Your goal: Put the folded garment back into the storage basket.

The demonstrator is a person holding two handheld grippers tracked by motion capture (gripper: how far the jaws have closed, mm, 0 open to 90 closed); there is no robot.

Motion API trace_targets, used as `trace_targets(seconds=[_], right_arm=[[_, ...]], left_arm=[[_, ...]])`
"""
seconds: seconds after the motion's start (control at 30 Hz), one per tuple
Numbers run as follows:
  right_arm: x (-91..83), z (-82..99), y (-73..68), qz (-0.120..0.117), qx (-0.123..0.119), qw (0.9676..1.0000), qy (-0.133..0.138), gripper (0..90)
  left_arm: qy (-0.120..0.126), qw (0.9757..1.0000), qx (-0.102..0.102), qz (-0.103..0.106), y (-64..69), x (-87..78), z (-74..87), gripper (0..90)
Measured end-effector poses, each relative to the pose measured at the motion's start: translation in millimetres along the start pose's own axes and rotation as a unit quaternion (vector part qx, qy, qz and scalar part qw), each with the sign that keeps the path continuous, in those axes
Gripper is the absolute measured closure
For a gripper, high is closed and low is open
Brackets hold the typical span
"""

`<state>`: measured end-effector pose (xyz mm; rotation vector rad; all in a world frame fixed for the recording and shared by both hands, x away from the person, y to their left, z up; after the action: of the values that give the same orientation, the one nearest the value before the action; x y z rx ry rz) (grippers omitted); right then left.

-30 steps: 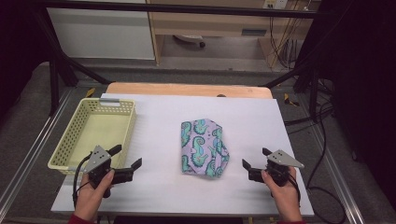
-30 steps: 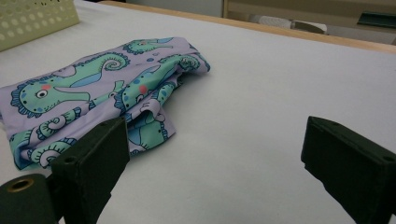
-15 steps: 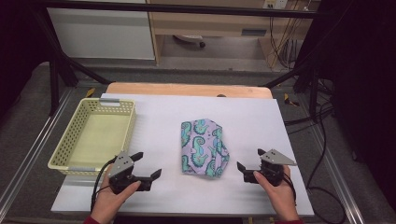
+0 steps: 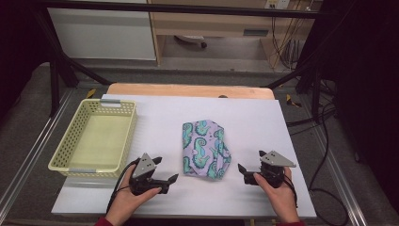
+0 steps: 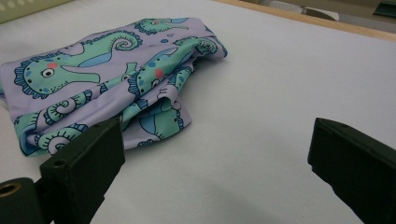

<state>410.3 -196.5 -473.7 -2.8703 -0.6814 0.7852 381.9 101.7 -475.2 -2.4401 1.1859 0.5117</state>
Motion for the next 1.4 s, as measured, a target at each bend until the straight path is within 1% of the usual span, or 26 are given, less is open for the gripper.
trace_targets(seconds=[0.03, 0.07, 0.1, 0.13, 0.2, 0.27, 0.33, 0.37, 0.43, 0.47, 0.53, 0.57, 0.6, 0.63, 0.67, 0.7, 0.73, 0.77, 0.8, 0.87, 0.9, 1.03, 1.23, 1.33, 1.37, 1.4], right_arm=[[0.9, 0.4, -0.3, 0.0, -0.001, 1.0, -0.002, 4.3], [2.3, 0.7, -0.9, 0.001, -0.003, 1.0, -0.005, 4.5], [2.3, 0.7, -0.9, 0.001, -0.003, 1.0, -0.005, 4.5], [4.0, 1.6, -1.5, 0.001, -0.005, 0.9999, -0.009, 4.5], [4.6, 2.1, -1.3, 0.003, -0.006, 0.9999, -0.011, 4.6], [5.6, 2.6, -2.3, 0.003, -0.008, 0.9999, -0.014, 4.7], [5.4, 2.5, -4.7, -0.001, -0.01, 0.9998, -0.014, 4.8], [5.0, 2.5, -8.1, -0.005, -0.015, 0.9998, -0.014, 4.8], [4.8, 2.9, -9.8, -0.006, -0.016, 0.9998, -0.015, 4.8], [4.6, 3.1, -11.2, -0.007, -0.017, 0.9997, -0.015, 4.8], [4.9, 3.4, -14.9, -0.012, -0.021, 0.9996, -0.016, 4.8], [5.1, 3.6, -15.9, -0.013, -0.023, 0.9995, -0.018, 4.8], [5.1, 3.6, -15.9, -0.013, -0.023, 0.9995, -0.018, 4.8], [5.3, 3.5, -16.8, -0.015, -0.025, 0.9994, -0.018, 4.8], [5.4, 3.6, -17.9, -0.016, -0.024, 0.9994, -0.019, 4.8], [5.5, 3.7, -18.2, -0.016, -0.026, 0.9994, -0.019, 4.8], [5.8, 3.8, -18.7, -0.016, -0.027, 0.9993, -0.02, 4.8], [5.5, 3.6, -19.7, -0.018, -0.028, 0.9992, -0.023, 4.8], [5.5, 3.6, -19.7, -0.018, -0.028, 0.9992, -0.023, 4.8], [3.9, 1.8, -19.3, -0.017, -0.027, 0.9993, -0.019, 4.8], [3.2, 1.3, -19.2, -0.017, -0.024, 0.9994, -0.018, 4.8], [2.1, 1.6, -23.2, -0.021, -0.026, 0.9993, -0.02, 4.9], [-3.2, -0.2, -35.2, -0.031, -0.024, 0.9991, -0.017, 4.9], [-2.9, 2.4, -51.8, -0.045, -0.032, 0.9981, -0.025, 6.0], [-2.9, 2.4, -51.8, -0.045, -0.032, 0.9981, -0.025, 6.0], [-2.2, 6.6, -65.8, -0.059, -0.037, 0.997, -0.035, 6.5]], left_arm=[[-0.002, 1.0, 0.002, 0.004, 2.9, 3.5, -0.8, 16.3], [-0.004, 1.0, 0.005, 0.006, 4.5, 5.4, -1.1, 21.8], [-0.009, 0.9998, 0.01, 0.011, 6.6, 7.7, -1.2, 21.8], [-0.016, 0.9994, 0.014, 0.026, 11.0, 11.2, -1.1, 34.4], [-0.028, 0.9986, 0.022, 0.038, 15.5, 16.2, -0.5, 35.8], [-0.033, 0.998, 0.029, 0.045, 20.7, 22.1, -0.2, 44.9], [-0.041, 0.9973, 0.033, 0.05, 25.6, 29.7, 0.4, 46.9], [-0.045, 0.997, 0.036, 0.052, 27.9, 33.6, 0.4, 49.2], [-0.057, 0.9965, 0.047, 0.04, 28.3, 41.1, 1.2, 49.5], [-0.061, 0.9965, 0.045, 0.035, 27.0, 44.7, 2.1, 49.4], [-0.067, 0.9972, 0.023, 0.026, 22.0, 52.4, 4.5, 51.4], [-0.069, 0.9972, 0.017, 0.025, 20.3, 56.2, 5.6, 52.5], [-0.079, 0.9964, 0.014, 0.029, 20.0, 59.3, 7.4, 52.5], [-0.094, 0.9947, 0.014, 0.04, 21.1, 62.5, 9.2, 53.1], [-0.095, 0.9945, 0.017, 0.04, 21.4, 63.5, 9.0, 53.2], [-0.095, 0.9946, 0.021, 0.036, 21.5, 63.9, 8.5, 54.7], [-0.098, 0.9945, 0.021, 0.029, 20.9, 64.1, 8.8, 60.3], [-0.098, 0.9946, 0.023, 0.025, 20.5, 64.4, 8.5, 69.7], [-0.097, 0.9947, 0.024, 0.027, 21.0, 64.6, 8.3, 69.7], [-0.094, 0.9946, 0.024, 0.038, 22.5, 64.4, 8.2, 83.5], [-0.094, 0.9945, 0.025, 0.04, 22.7, 64.1, 8.3, 86.1], [-0.093, 0.9939, 0.031, 0.05, 24.0, 60.4, 9.7, 87.9], [-0.104, 0.9923, 0.035, 0.058, 25.2, 43.3, 17.4, 88.0], [-0.108, 0.9919, 0.028, 0.061, 26.7, 32.2, 22.8, 87.9], [-0.109, 0.9918, 0.026, 0.062, 27.2, 28.6, 24.4, 87.9], [-0.112, 0.9914, 0.024, 0.063, 28.0, 24.2, 26.5, 87.9]])
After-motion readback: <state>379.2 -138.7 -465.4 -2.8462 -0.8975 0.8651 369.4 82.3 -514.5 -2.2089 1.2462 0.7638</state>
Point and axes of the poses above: each handheld gripper's, and its own axes: x roughly forward along the jaws, z roughly out of its underside, y roughly to its right, the point moved 9 cm from there along x, roughly forward along the jaws, and after that the axes turned 14 degrees about x, right-handed, at the moved point
